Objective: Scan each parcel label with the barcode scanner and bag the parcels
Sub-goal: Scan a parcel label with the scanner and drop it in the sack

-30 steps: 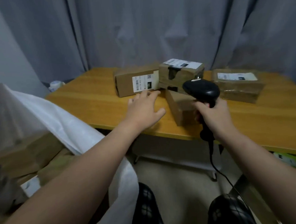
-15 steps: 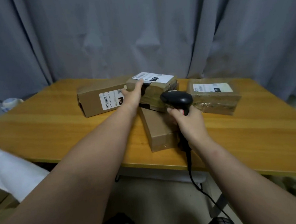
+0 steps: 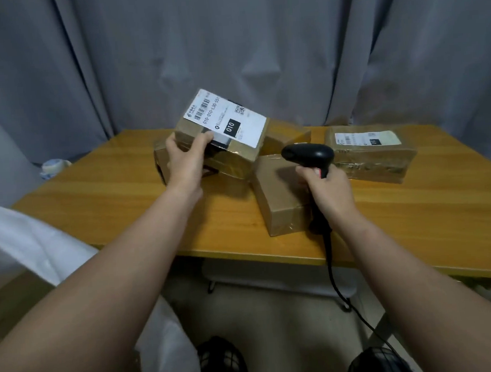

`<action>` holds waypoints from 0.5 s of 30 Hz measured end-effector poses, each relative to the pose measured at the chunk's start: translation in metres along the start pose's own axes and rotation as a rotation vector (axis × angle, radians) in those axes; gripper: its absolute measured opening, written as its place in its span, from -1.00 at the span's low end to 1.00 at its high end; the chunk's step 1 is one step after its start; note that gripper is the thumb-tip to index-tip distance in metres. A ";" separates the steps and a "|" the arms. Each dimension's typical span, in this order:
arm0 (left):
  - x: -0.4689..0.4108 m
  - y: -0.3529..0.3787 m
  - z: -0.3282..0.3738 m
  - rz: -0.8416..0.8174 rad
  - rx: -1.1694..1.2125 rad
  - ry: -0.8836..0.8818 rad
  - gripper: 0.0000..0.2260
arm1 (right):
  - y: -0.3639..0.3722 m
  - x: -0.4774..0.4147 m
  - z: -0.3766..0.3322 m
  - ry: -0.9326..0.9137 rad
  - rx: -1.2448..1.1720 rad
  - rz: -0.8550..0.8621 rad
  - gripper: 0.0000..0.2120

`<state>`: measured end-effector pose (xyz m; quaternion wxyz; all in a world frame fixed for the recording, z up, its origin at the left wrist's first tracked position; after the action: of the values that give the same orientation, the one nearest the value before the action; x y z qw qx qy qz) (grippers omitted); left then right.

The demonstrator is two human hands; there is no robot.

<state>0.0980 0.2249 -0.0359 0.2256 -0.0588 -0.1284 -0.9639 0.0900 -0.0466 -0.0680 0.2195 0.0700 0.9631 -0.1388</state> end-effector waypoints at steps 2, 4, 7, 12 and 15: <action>0.017 -0.024 0.012 -0.015 0.005 0.071 -0.44 | 0.001 0.002 -0.005 0.013 -0.036 -0.063 -0.91; 0.033 -0.045 0.017 -0.024 -0.069 0.148 -0.44 | 0.003 0.008 -0.017 -0.015 -0.053 -0.129 -0.91; 0.052 -0.059 0.009 -0.085 -0.220 0.233 -0.47 | 0.007 0.023 -0.041 -0.107 -0.065 -0.148 -0.86; 0.074 -0.056 -0.024 -0.199 -0.361 0.227 -0.56 | 0.028 0.077 -0.068 -0.188 -0.247 -0.243 -0.85; 0.075 -0.057 -0.035 -0.225 -0.309 0.159 -0.56 | 0.029 0.103 -0.060 -0.215 -0.243 -0.188 -0.90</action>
<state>0.0038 0.2334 -0.0690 0.1143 -0.0018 0.0335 -0.9929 -0.0208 0.0066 -0.0681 0.3138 -0.0627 0.9462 -0.0481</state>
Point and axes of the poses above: each hand's wrist, its own x-axis away from the middle knuckle, its own y-axis out of the palm, z = x × y, the point moved 7 cm from there along -x, towards the middle knuckle, and after that the axes turned 15 degrees about -y, right-handed, at the moved point
